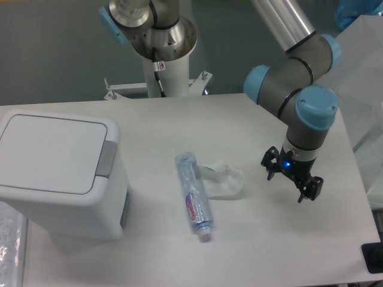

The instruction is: Open the trash can

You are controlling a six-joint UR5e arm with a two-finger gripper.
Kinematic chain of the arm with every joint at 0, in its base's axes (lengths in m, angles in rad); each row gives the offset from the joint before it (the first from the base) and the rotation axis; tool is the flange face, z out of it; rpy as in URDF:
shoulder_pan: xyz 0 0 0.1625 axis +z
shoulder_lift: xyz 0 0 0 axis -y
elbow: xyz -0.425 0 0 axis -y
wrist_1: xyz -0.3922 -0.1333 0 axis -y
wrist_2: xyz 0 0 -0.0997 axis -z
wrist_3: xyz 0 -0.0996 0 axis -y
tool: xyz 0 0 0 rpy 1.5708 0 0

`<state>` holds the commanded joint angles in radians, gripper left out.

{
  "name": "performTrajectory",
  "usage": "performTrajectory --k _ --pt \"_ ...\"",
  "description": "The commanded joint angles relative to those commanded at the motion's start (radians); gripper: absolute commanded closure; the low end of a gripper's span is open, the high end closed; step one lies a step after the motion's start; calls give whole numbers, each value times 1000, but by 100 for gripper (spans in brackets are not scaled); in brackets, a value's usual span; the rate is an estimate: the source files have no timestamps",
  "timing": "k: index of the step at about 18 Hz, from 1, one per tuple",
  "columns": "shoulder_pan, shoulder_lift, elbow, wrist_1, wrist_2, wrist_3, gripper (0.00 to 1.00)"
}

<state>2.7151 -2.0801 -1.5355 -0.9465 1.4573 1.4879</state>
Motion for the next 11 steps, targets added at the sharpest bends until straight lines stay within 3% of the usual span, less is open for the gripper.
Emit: performTrajectory --k 11 --pt "6 23 -14 0 -20 -6 0"
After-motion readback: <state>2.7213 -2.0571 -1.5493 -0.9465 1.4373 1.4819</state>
